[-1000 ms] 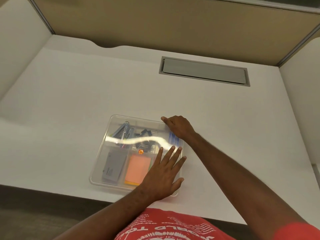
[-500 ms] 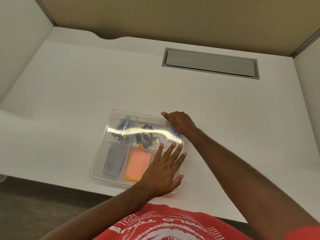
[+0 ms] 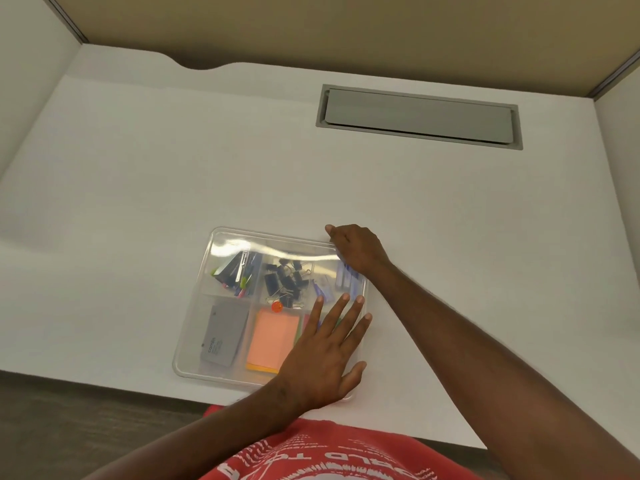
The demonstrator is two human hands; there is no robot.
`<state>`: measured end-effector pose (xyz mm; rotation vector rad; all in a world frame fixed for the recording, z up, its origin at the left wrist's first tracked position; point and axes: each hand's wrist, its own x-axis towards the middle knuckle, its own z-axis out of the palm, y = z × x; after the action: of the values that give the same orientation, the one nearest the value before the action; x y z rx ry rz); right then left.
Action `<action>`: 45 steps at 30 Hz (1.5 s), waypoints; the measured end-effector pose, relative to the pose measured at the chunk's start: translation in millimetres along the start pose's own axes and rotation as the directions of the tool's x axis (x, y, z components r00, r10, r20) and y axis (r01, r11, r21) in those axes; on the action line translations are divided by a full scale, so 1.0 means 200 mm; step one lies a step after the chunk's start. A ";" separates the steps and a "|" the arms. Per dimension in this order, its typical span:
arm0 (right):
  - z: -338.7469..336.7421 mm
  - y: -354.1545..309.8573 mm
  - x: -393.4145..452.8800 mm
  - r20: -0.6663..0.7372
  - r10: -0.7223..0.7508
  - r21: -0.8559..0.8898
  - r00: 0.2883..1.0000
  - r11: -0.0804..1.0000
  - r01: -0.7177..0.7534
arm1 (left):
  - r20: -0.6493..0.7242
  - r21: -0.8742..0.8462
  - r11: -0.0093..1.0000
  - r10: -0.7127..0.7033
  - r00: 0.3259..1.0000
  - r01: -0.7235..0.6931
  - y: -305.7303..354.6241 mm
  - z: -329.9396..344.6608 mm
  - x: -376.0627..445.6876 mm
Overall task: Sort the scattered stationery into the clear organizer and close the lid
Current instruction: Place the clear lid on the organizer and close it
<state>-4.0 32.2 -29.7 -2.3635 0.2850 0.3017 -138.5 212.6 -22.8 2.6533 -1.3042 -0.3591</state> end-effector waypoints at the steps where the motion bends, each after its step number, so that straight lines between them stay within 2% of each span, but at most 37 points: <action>1: 0.00 0.00 0.00 0.005 0.012 0.001 1.000 1.000 -0.012 | -0.002 0.000 1.000 0.002 1.000 -0.002 0.00 0.00 0.00; 16: 0.04 0.03 0.01 -0.097 0.008 0.021 0.995 1.000 -0.006 | 0.003 -0.030 1.000 0.004 1.000 -0.004 -0.02 0.02 0.02; 31: 0.01 -0.01 -0.01 -0.123 0.044 0.073 0.991 0.997 -0.035 | -0.022 -0.034 0.999 0.015 1.000 -0.016 -0.02 0.01 0.00; 36: 0.00 -0.02 -0.02 -0.116 0.057 0.022 0.992 0.998 -0.055 | -0.109 -0.044 0.998 0.033 0.993 -0.038 -0.03 0.01 0.00; 40: -0.02 -0.03 -0.03 -0.098 0.070 0.013 0.993 0.998 -0.069 | -0.277 -0.249 0.960 0.060 0.959 -0.132 -0.05 -0.01 -0.02; 45: -0.02 -0.04 -0.04 -0.133 0.055 -0.051 0.990 0.997 -0.062 | -0.412 -0.448 0.878 -0.036 0.910 -0.169 -0.07 -0.04 -0.05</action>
<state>-9.6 36.1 -19.9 -2.4370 0.4139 0.1833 -131.0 229.4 -17.7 2.1102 -1.0113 -0.0814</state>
